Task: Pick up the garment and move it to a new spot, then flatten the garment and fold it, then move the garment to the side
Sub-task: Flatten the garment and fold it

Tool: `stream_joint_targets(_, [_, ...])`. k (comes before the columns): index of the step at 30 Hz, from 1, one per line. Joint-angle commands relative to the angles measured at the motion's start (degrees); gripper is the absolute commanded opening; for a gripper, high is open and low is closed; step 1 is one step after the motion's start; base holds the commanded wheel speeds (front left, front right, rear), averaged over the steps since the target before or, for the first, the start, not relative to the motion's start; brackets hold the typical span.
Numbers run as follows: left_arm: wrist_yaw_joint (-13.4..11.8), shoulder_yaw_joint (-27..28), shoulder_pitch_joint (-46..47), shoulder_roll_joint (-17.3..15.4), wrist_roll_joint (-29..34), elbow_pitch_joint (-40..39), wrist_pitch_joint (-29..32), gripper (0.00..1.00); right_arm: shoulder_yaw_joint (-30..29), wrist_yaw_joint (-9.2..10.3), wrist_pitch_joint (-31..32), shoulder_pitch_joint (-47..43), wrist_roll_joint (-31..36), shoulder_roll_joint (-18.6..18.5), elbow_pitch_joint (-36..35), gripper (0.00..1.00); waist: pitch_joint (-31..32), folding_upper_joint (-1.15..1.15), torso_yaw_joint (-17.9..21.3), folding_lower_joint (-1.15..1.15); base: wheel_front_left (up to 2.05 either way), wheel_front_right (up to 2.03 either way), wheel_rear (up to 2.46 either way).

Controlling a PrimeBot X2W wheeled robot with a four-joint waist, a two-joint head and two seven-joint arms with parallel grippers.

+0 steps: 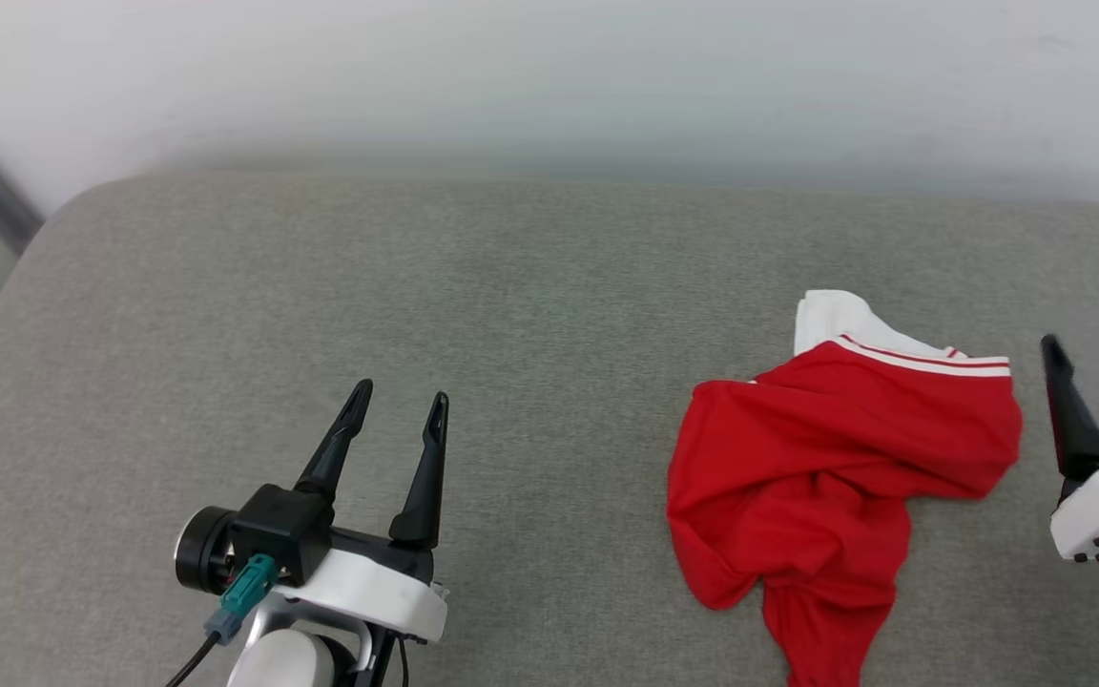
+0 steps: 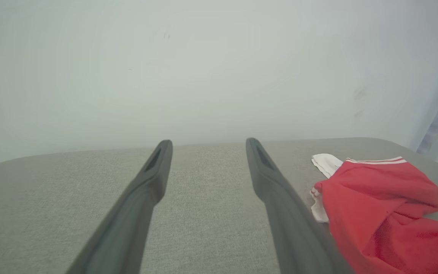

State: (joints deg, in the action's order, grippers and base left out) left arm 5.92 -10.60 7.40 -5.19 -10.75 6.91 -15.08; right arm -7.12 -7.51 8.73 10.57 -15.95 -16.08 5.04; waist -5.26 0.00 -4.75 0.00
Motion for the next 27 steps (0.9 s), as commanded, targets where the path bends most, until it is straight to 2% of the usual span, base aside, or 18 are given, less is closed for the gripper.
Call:
stream_joint_targets(1, [0.07,0.18,0.58,-0.35,0.30,-0.32,-0.14,1.00,-0.25,0.04,-2.75,-1.39,-0.53,0.94,-1.96,1.00,0.18,0.00,1.16,0.00,0.00,0.00,0.00])
stream_joint_targets(9, [0.64,-0.15,0.99,-0.44,-0.13,0.02,-0.14,1.00,-1.01,0.03,-17.11,-6.71,-0.23,6.28,-10.60,1.00,-1.21,0.00,4.54,0.00,0.00,0.00,0.00])
stream_joint_targets(15, [1.04,-2.29,2.72,-0.27,-0.60,0.63,1.16,1.00,-1.78,0.03,-19.41,-7.10,0.67,7.00,-12.66,1.00,-2.31,0.00,5.81,0.00,0.00,0.00,0.00])
stream_joint_targets(18, [1.27,-6.15,5.21,-0.05,-1.88,1.05,8.30,1.00,-3.46,0.03,-19.03,-6.82,1.24,7.31,-13.03,1.00,-3.24,0.00,5.75,0.00,0.00,0.00,0.00])
stream_joint_targets(24, [1.52,-15.61,12.31,0.14,-8.80,1.16,30.95,1.00,-3.40,0.03,-17.94,-6.81,2.36,7.81,-13.29,1.00,-5.67,0.00,6.21,0.00,0.00,0.00,0.00])
stream_joint_targets(27, [1.51,-19.37,15.07,-0.66,-11.49,1.47,37.67,1.00,-2.80,0.03,-17.78,-5.99,2.79,7.92,-13.10,1.00,-7.16,0.00,7.00,0.00,0.00,0.00,0.00])
